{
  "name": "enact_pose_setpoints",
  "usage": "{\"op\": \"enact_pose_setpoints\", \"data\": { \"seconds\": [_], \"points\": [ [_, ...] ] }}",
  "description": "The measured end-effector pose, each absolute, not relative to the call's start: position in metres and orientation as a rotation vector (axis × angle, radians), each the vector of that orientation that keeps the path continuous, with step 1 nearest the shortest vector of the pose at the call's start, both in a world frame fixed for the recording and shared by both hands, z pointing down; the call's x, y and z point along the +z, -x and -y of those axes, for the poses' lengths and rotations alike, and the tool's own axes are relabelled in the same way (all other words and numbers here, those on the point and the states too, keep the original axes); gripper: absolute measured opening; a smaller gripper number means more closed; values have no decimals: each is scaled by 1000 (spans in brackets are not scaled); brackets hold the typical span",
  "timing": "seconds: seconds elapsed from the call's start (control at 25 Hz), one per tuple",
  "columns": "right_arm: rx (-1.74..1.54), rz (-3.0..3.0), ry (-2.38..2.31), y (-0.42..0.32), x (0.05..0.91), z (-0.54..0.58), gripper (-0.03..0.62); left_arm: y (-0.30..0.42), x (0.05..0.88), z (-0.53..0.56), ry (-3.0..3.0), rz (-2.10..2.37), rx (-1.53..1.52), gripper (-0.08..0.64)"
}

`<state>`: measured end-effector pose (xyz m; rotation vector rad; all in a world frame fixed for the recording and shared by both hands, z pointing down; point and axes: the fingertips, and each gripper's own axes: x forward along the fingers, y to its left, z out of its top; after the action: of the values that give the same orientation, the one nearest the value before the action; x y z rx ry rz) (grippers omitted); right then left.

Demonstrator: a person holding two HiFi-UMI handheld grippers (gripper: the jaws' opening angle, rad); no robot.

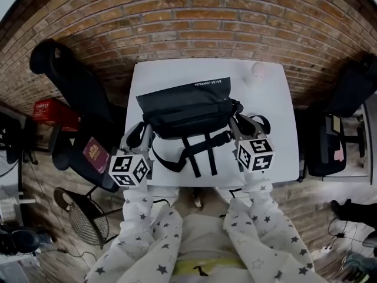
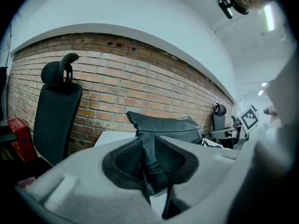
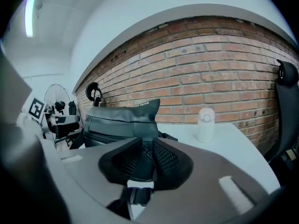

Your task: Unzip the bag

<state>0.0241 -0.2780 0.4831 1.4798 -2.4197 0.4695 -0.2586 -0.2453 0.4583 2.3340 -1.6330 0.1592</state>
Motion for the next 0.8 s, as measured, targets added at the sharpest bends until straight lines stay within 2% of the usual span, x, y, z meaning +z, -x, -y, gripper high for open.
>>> {"op": "enact_pose_setpoints", "data": {
  "seconds": [0.2, 0.8],
  "points": [
    [437, 2485, -1476, -23, 460, 272, 11, 246, 444, 234, -2366, 1644, 153, 6],
    [328, 2768, -1466, -26, 375, 260, 8, 233, 388, 218, -2422, 1718, 55, -2]
  ]
}}
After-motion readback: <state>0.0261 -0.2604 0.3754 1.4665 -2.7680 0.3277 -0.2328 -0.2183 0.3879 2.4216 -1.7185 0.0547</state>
